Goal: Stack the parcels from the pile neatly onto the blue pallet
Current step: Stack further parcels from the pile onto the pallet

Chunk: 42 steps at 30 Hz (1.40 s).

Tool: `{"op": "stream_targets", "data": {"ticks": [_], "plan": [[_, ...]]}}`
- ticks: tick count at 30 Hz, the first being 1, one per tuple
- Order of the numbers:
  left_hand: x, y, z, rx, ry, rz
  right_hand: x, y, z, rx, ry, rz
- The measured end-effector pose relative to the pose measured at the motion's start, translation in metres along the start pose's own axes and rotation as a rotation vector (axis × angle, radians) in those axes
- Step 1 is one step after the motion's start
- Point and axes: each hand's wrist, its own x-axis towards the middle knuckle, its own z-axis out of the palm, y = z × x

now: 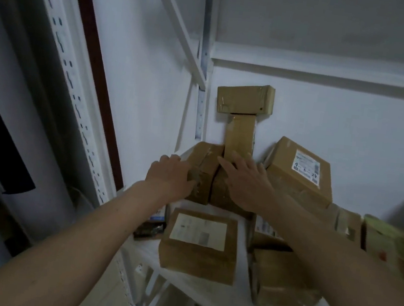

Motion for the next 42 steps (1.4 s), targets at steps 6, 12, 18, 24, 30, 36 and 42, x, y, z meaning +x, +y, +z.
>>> {"op": "stream_targets", "data": {"ticks": [6, 12, 18, 24, 30, 36, 42], "plan": [[0.094, 0.019, -0.036, 0.014, 0.023, -0.011, 0.066, 0.057, -0.034, -0.137, 0.07, 0.066], [0.19, 0.03, -0.052, -0.065, 0.1, -0.033, 0.134, 0.114, -0.055, -0.124, 0.062, 0.211], [0.261, 0.035, -0.045, -0.381, 0.108, -0.057, 0.181, 0.148, -0.059, 0.406, 0.042, 0.425], [0.312, 0.043, -0.026, -1.12, 0.117, -0.169, 0.206, 0.164, -0.049, 0.856, 0.094, 0.51], [0.319, 0.046, -0.019, -1.518, 0.07, -0.163, 0.207, 0.161, -0.038, 1.061, 0.109, 0.452], [0.284, 0.032, -0.023, -1.673, 0.216, -0.04, 0.17, 0.141, -0.055, 1.097, 0.246, 0.433], [0.225, 0.039, -0.035, -1.72, 0.227, -0.057, 0.102, 0.097, -0.081, 1.123, 0.424, 0.547]]}}
